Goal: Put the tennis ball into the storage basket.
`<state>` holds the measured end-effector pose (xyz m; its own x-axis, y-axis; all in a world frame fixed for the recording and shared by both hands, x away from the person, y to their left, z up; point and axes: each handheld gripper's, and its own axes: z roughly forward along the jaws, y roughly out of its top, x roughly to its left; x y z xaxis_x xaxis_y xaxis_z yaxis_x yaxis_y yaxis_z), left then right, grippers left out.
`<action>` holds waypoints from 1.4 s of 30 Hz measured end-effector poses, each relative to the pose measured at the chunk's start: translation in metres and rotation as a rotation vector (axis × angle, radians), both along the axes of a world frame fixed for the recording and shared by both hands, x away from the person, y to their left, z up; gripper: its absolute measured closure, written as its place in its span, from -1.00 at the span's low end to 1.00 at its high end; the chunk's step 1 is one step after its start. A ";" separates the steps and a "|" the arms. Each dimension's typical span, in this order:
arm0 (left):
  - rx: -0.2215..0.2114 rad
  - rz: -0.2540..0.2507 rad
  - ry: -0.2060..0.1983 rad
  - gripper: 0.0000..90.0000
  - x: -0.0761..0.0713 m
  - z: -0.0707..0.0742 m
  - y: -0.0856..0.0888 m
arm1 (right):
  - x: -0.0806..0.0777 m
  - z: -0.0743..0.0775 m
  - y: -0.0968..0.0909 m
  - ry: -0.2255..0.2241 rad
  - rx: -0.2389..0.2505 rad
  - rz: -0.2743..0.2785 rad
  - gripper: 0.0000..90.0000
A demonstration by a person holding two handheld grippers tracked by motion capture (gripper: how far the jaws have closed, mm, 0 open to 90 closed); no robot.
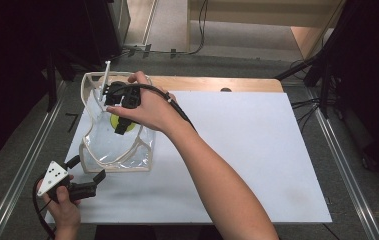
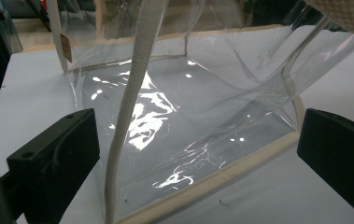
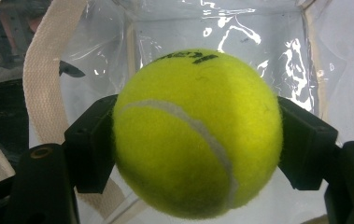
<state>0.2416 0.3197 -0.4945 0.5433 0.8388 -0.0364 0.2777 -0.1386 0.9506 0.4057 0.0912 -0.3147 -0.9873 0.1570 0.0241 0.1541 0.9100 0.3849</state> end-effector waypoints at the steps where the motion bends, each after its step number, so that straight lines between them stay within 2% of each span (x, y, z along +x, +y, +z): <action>1: 0.000 0.000 0.000 -1.00 0.000 0.000 0.000 | 0.000 0.000 0.000 0.000 -0.002 -0.001 -0.50; 6: -0.001 -0.001 0.000 -1.00 0.000 0.000 0.000 | -0.002 0.000 0.000 0.003 0.000 0.020 -0.53; 7: -0.001 0.000 -0.001 -1.00 0.000 0.000 0.000 | -0.003 0.000 0.000 -0.009 -0.003 0.021 -0.62; 9: 0.000 0.000 -0.001 -1.00 0.000 0.000 0.000 | -0.003 0.002 -0.001 -0.012 0.018 0.018 -0.77; 11: -0.001 -0.001 -0.001 -1.00 0.000 0.000 0.000 | -0.003 0.006 -0.003 -0.030 0.065 0.020 -0.77; 14: -0.001 -0.001 0.000 -1.00 0.000 0.000 0.000 | -0.003 0.010 -0.005 -0.044 0.090 0.008 -0.80; 29: 0.000 -0.001 -0.002 -1.00 0.000 0.000 0.000 | -0.004 0.019 -0.016 -0.064 0.102 -0.008 -0.80; 42: 0.006 0.000 0.000 -1.00 0.000 0.000 -0.001 | -0.010 0.030 -0.040 -0.085 0.107 -0.038 -0.80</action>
<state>0.2415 0.3190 -0.4945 0.5433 0.8390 -0.0315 0.2777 -0.1442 0.9498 0.3961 0.0509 -0.2844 -0.9799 0.1955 -0.0406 0.1506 0.8574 0.4921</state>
